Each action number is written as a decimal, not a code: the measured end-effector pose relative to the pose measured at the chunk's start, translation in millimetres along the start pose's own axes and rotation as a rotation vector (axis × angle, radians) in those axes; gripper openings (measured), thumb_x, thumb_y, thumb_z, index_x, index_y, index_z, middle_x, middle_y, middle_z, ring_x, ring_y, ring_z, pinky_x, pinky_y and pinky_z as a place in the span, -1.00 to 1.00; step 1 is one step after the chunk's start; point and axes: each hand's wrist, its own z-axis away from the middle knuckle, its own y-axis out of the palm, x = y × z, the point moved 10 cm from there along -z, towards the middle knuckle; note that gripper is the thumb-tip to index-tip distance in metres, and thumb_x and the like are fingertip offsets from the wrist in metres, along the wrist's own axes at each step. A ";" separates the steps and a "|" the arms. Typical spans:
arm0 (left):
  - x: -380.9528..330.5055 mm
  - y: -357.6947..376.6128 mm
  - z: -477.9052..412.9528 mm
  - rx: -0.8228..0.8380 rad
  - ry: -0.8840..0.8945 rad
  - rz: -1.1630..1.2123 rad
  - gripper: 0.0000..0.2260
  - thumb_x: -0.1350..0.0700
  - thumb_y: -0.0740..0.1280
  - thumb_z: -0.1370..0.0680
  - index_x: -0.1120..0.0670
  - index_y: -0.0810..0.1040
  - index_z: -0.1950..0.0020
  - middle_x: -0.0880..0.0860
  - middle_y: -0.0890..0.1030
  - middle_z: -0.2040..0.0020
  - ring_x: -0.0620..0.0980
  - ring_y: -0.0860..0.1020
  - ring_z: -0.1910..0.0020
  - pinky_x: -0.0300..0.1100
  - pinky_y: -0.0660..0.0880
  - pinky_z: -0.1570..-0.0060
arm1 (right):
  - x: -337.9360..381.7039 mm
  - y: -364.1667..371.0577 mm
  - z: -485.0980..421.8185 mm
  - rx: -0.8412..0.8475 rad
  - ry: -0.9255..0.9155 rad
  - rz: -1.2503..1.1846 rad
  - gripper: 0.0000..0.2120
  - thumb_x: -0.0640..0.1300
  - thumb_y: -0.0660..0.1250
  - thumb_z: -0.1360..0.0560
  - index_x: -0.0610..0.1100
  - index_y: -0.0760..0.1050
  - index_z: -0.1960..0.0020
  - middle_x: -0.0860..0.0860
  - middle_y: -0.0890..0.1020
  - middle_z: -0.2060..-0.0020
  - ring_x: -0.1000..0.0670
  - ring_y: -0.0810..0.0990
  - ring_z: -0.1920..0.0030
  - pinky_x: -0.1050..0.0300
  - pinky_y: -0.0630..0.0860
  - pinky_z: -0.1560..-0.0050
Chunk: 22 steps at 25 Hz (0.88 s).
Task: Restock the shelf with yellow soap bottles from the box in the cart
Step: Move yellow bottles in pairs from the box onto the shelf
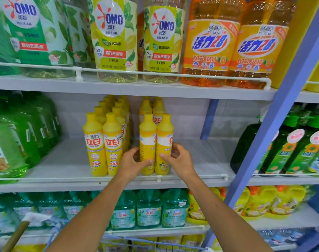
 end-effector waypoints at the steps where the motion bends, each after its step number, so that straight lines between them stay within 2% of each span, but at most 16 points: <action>1: -0.4 -0.4 -0.6 0.009 -0.005 -0.005 -0.46 0.04 0.64 -0.33 0.07 0.59 -0.27 -0.02 0.72 -0.10 -0.09 0.68 -0.07 -0.03 0.63 -0.11 | 0.4 0.6 1.7 -0.041 -0.004 0.022 -0.48 -0.08 0.62 -0.36 -0.07 0.54 -0.26 0.04 0.70 -0.09 0.10 0.68 -0.08 0.08 0.63 -0.17; 5: 1.1 -3.5 -0.3 -0.014 -0.032 0.002 -0.49 0.10 0.63 -0.35 0.10 0.51 -0.21 0.02 0.69 -0.08 -0.06 0.67 -0.07 -0.16 0.62 -0.03 | 4.7 0.4 6.2 -0.119 -0.049 0.065 -0.42 0.02 0.64 -0.32 -0.04 0.54 -0.28 0.08 0.71 -0.06 0.13 0.68 -0.04 0.20 0.63 -0.06; 8: -0.1 -4.5 4.1 -0.025 -0.008 -0.004 -0.60 0.13 0.60 -0.40 0.06 0.54 -0.16 -0.01 0.69 -0.08 -0.12 0.65 -0.08 -0.20 0.60 -0.06 | -2.2 5.2 6.1 0.035 -0.048 0.083 -0.40 -0.04 0.62 -0.37 -0.05 0.51 -0.35 0.08 0.69 -0.13 0.13 0.67 -0.11 0.20 0.61 -0.15; 10: -0.3 -3.8 6.1 -0.019 0.013 -0.023 -0.64 0.12 0.57 -0.44 0.04 0.57 -0.19 -0.06 0.69 -0.09 -0.19 0.64 -0.07 -0.19 0.60 -0.11 | -12.3 9.2 9.6 0.131 -0.027 0.099 -0.44 -0.10 0.59 -0.40 -0.08 0.51 -0.36 0.06 0.68 -0.17 0.12 0.66 -0.15 0.12 0.59 -0.23; 12: 1.8 -1.6 7.5 -0.023 0.016 -0.020 -0.61 0.11 0.55 -0.46 0.07 0.58 -0.24 -0.07 0.69 -0.10 -0.23 0.64 -0.06 -0.17 0.61 -0.12 | -17.9 9.1 10.9 0.103 -0.019 0.126 -0.48 -0.11 0.60 -0.39 -0.10 0.54 -0.31 0.04 0.70 -0.13 0.12 0.67 -0.11 0.09 0.60 -0.23; 15: 1.0 0.7 7.5 -0.082 -0.004 0.006 -0.56 0.02 0.61 -0.39 0.04 0.59 -0.21 -0.09 0.71 -0.05 -0.21 0.66 -0.01 -0.20 0.62 -0.03 | -13.8 10.0 9.2 -0.027 -0.029 0.207 -0.46 -0.03 0.65 -0.32 -0.10 0.55 -0.23 0.06 0.71 -0.03 0.15 0.68 -0.01 0.23 0.63 -0.07; 18: 4.0 -1.7 3.1 -0.110 -0.019 0.011 -0.52 -0.03 0.62 -0.36 0.04 0.61 -0.21 -0.06 0.72 -0.06 -0.14 0.67 -0.04 -0.10 0.63 -0.07 | -11.9 11.6 8.1 -0.054 -0.022 0.210 -0.42 0.01 0.66 -0.30 -0.08 0.53 -0.23 0.09 0.69 -0.03 0.16 0.67 -0.01 0.25 0.62 -0.03; 20: 6.3 -0.1 -2.6 -0.038 -0.020 0.000 -0.50 -0.06 0.61 -0.37 0.04 0.60 -0.25 -0.06 0.71 -0.11 -0.11 0.67 -0.10 0.01 0.61 -0.15 | -12.3 10.9 7.6 0.002 -0.016 0.194 -0.43 -0.02 0.65 -0.32 -0.07 0.52 -0.24 0.10 0.68 -0.03 0.18 0.66 -0.02 0.28 0.61 -0.05; 22: 5.8 1.5 -5.0 0.022 -0.030 -0.025 -0.50 -0.03 0.59 -0.40 0.05 0.58 -0.28 -0.05 0.69 -0.16 -0.09 0.65 -0.14 0.05 0.59 -0.20 | -15.7 12.0 7.3 0.087 0.005 0.187 -0.47 -0.09 0.64 -0.35 -0.07 0.53 -0.25 0.09 0.68 -0.05 0.14 0.67 -0.04 0.18 0.63 -0.13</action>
